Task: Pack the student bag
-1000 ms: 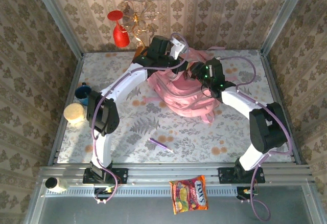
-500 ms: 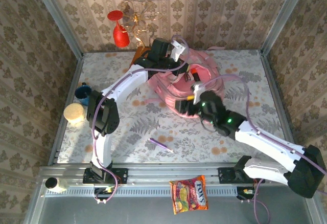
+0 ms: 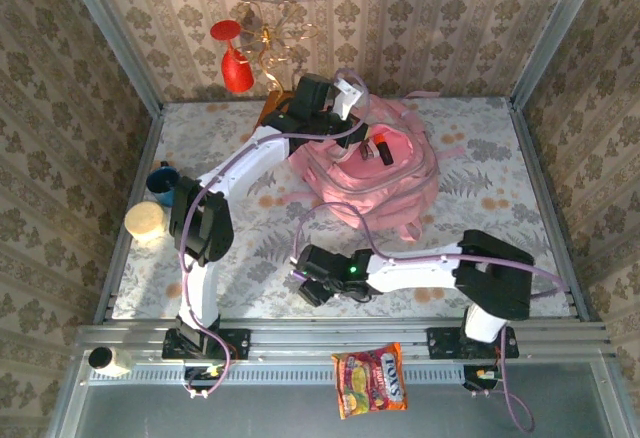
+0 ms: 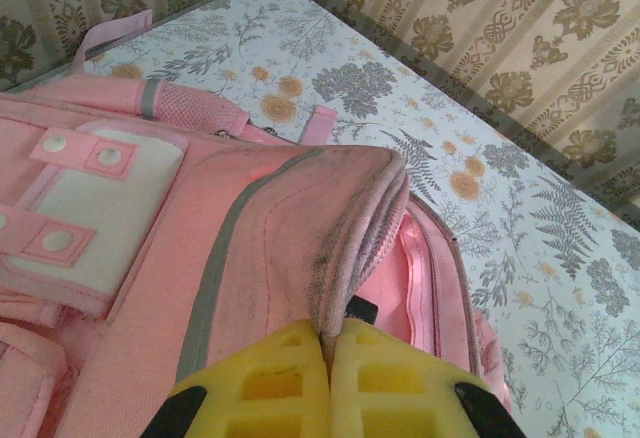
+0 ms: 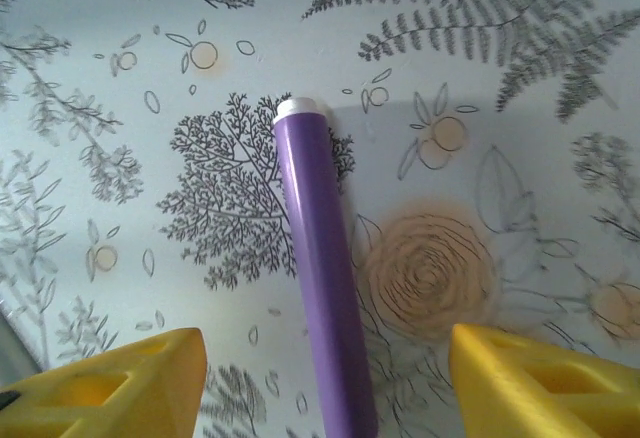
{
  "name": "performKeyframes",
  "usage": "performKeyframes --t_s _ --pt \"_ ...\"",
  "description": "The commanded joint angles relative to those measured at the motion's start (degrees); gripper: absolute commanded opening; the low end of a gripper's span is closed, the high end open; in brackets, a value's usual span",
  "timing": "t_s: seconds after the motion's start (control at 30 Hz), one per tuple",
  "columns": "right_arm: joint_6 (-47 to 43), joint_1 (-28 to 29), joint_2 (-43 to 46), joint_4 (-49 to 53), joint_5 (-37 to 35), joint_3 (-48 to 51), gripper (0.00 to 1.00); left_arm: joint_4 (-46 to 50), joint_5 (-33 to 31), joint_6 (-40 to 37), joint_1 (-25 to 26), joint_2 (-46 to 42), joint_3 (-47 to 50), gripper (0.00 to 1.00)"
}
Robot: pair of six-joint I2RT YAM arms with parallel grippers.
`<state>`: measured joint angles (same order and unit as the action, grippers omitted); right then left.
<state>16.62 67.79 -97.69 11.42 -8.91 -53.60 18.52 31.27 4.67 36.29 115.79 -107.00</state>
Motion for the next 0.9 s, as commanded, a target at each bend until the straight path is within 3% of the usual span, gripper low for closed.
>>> performKeyframes --t_s 0.0,0.27,0.43,0.57,0.67,0.77,0.87 --pt "-2.34 0.34 -3.26 3.44 -2.38 -1.58 0.58 -3.60 0.99 -1.81 -0.35 -1.53 -0.54 0.00" --pt "-3.06 -0.89 -3.88 6.14 -5.57 -2.00 0.25 -3.07 1.34 -2.29 -0.18 -1.71 -0.67 0.00" --pt "-2.89 -6.21 8.52 6.63 -4.14 1.82 0.14 -2.97 0.51 -2.26 -0.17 -2.32 -0.35 0.00" --pt "1.69 -15.65 26.03 -1.12 4.04 7.32 0.11 -4.31 0.06 -0.78 -0.21 -2.92 0.39 0.00" --pt "13.21 -27.80 36.98 -7.11 6.33 10.78 0.11 -5.33 0.30 0.51 -0.08 -3.49 0.86 0.00" --pt "26.03 -39.37 41.23 -11.56 4.37 12.58 0.10 -6.52 0.07 1.63 0.18 -3.90 1.27 0.00" --pt "35.82 -43.73 38.57 -18.33 1.53 12.35 0.10 -7.60 -0.25 2.61 0.52 -4.24 1.53 0.00"
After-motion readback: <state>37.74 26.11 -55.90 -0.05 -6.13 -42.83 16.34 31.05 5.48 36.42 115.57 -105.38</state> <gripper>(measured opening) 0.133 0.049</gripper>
